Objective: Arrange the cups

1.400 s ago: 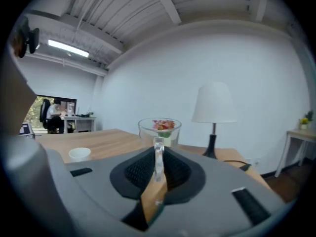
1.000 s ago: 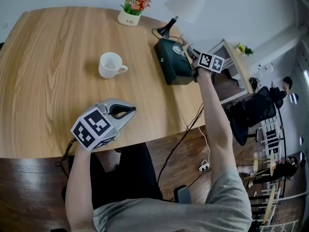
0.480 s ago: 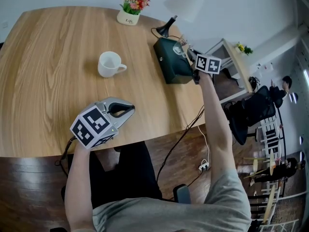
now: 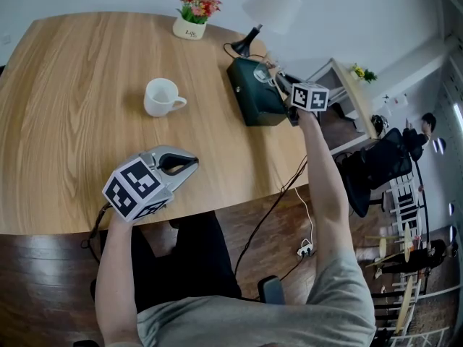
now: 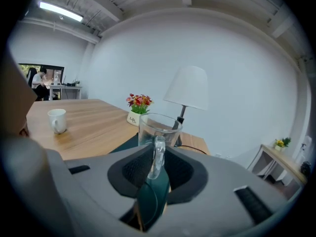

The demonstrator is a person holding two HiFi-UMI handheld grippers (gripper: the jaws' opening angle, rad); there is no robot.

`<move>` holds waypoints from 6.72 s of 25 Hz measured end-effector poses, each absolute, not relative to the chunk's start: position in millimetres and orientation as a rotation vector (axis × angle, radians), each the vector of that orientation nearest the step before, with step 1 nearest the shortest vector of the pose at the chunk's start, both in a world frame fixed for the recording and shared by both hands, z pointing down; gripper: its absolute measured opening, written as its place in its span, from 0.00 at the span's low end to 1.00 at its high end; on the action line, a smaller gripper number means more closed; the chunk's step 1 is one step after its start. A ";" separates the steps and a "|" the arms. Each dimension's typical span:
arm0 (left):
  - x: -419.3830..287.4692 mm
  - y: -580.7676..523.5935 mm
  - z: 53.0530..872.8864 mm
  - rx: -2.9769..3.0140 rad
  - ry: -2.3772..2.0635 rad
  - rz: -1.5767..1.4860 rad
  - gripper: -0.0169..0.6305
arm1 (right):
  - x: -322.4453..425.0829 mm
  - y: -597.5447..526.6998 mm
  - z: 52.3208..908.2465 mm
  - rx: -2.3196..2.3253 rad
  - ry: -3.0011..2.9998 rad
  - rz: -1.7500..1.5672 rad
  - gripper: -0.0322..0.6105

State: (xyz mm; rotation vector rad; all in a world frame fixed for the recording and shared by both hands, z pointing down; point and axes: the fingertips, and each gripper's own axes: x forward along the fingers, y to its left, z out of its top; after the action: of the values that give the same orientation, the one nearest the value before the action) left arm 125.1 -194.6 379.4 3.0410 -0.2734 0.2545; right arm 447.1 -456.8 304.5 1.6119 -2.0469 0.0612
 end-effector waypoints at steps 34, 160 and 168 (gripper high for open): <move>128.7 -196.5 379.2 3.039 -0.279 0.256 0.04 | 111.0 -349.5 373.3 0.750 -2.484 -0.137 0.27; 116.3 -167.8 339.5 2.961 -0.481 0.109 0.04 | 171.0 -137.6 313.8 1.369 -2.933 -0.159 0.17; 107.3 -167.3 337.4 2.942 -0.485 0.078 0.04 | 178.0 -139.5 317.1 1.411 -2.917 -0.139 0.17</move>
State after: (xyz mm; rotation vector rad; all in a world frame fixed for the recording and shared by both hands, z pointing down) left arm 107.3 -167.3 337.4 2.9422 -0.4855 0.0780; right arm 178.0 -139.5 317.1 1.4106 -2.9172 -0.1387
